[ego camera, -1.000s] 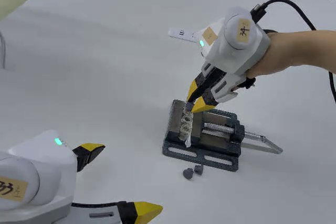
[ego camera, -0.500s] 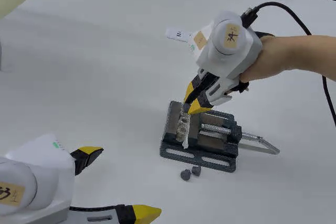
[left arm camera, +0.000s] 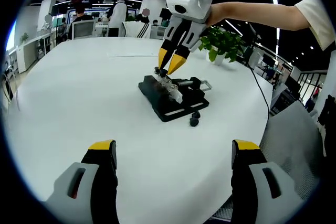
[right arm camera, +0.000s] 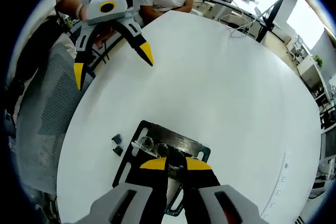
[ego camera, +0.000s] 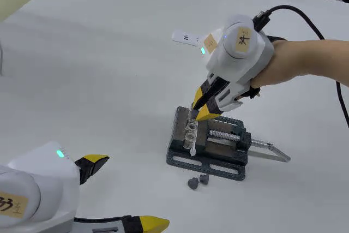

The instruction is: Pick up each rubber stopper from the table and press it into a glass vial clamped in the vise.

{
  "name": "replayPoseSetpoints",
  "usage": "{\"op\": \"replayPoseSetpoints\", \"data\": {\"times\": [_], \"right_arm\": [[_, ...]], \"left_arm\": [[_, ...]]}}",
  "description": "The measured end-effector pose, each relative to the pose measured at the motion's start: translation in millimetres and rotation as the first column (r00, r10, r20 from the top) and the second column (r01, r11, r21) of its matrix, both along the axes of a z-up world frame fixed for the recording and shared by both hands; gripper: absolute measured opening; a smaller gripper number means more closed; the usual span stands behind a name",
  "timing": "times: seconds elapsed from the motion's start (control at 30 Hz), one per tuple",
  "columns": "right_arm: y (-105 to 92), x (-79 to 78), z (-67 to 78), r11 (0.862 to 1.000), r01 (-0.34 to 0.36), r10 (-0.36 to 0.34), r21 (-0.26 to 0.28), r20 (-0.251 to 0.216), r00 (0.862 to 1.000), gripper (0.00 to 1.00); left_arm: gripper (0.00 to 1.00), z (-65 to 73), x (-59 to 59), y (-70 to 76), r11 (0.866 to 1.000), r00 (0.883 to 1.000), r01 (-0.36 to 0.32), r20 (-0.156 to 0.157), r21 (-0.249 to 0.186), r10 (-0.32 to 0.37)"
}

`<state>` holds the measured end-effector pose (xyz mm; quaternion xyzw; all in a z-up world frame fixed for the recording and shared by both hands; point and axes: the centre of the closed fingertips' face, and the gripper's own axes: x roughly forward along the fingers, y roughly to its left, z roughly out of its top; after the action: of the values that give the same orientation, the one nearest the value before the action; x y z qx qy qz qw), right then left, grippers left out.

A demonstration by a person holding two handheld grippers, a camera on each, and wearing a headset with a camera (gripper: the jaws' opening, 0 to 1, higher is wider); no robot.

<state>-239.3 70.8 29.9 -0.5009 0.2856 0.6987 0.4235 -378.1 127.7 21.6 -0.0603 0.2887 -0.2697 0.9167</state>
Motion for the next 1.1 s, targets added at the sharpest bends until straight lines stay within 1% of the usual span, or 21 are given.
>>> {"op": "replayPoseSetpoints", "data": {"times": [0.07,0.13,0.17,0.27,0.33,0.47,0.57,0.6,0.67,0.7,0.83,0.87,1.0,1.03,1.1], "right_arm": [[-1.7,-1.0,0.1,1.0,-0.023,0.023,-0.013,0.0,1.0,0.04],[-1.4,-1.6,0.5,1.0,-0.02,0.02,-0.024,-0.011,1.0,0.04],[-1.9,-2.1,0.6,0.998,-0.055,0.054,-0.03,-0.012,0.998,0.04],[0.0,-1.7,0.3,0.998,-0.043,0.042,-0.046,-0.036,0.998,0.04],[-0.6,-2.0,0.2,0.997,-0.054,0.052,-0.051,-0.035,0.998,0.04],[-0.5,-4.8,0.1,0.998,-0.025,0.023,-0.061,-0.022,0.999,0.04],[-0.6,-8.1,1.1,0.997,0.029,-0.03,-0.068,-0.002,1.0,0.04],[-1.9,-4.2,0.9,0.996,0.054,-0.054,-0.07,0.004,0.999,0.04],[-2.0,-3.1,0.6,0.995,0.072,-0.071,-0.073,0.012,0.997,0.04],[-1.9,-2.9,0.5,0.991,0.109,-0.109,-0.074,0.01,0.994,0.04],[-0.4,-2.4,0.6,0.987,0.151,-0.151,-0.062,0.01,0.989,0.04],[-0.8,-3.1,0.6,0.983,0.176,-0.176,-0.06,0.009,0.984,0.04],[-0.9,-3.8,0.6,0.98,0.192,-0.191,-0.055,0.02,0.981,0.04],[-0.8,-5.6,0.9,0.985,0.167,-0.165,-0.048,0.031,0.986,0.04],[1.1,-3.8,1.0,0.986,0.159,-0.158,-0.043,0.029,0.987,0.04]], "left_arm": [[0.89,-0.7,-0.7,2.1,1.0,1.0,-0.004,0.001,0.0,0.004],[0.89,-1.2,-0.3,2.1,1.0,1.0,-0.005,-0.001,0.0,0.005],[0.89,-1.6,-0.3,2.4,1.0,1.0,-0.005,-0.001,0.0,0.005],[0.89,-1.9,-0.3,2.9,1.0,1.0,-0.004,-0.004,0.001,0.004],[0.89,-1.6,0.1,2.6,1.0,1.0,-0.006,-0.003,0.0,0.006],[0.89,-1.8,0.7,2.4,1.0,1.0,-0.008,-0.002,-0.003,0.008],[0.89,-2.6,0.1,1.8,1.0,1.0,-0.005,-0.003,-0.003,0.005],[0.89,-3.0,-0.2,1.4,1.0,1.0,-0.004,-0.004,-0.005,0.004],[0.89,-3.1,-0.2,0.4,1.0,1.0,-0.003,-0.004,-0.007,0.003],[0.89,-3.5,-0.5,0.0,1.0,1.0,-0.001,-0.005,-0.007,0.001],[0.89,-3.1,-0.5,-2.5,1.0,1.0,0.003,-0.002,-0.011,-0.003],[0.89,-3.3,-0.6,-3.3,1.0,1.0,0.004,-0.004,-0.013,-0.004],[0.89,-3.1,-1.0,-4.6,1.0,1.0,0.006,-0.003,-0.014,-0.006],[0.89,-3.3,-1.0,-4.1,1.0,1.0,0.004,-0.003,-0.014,-0.004],[0.89,-3.9,-1.1,-3.3,1.0,1.0,0.003,-0.005,-0.014,-0.003]]}}
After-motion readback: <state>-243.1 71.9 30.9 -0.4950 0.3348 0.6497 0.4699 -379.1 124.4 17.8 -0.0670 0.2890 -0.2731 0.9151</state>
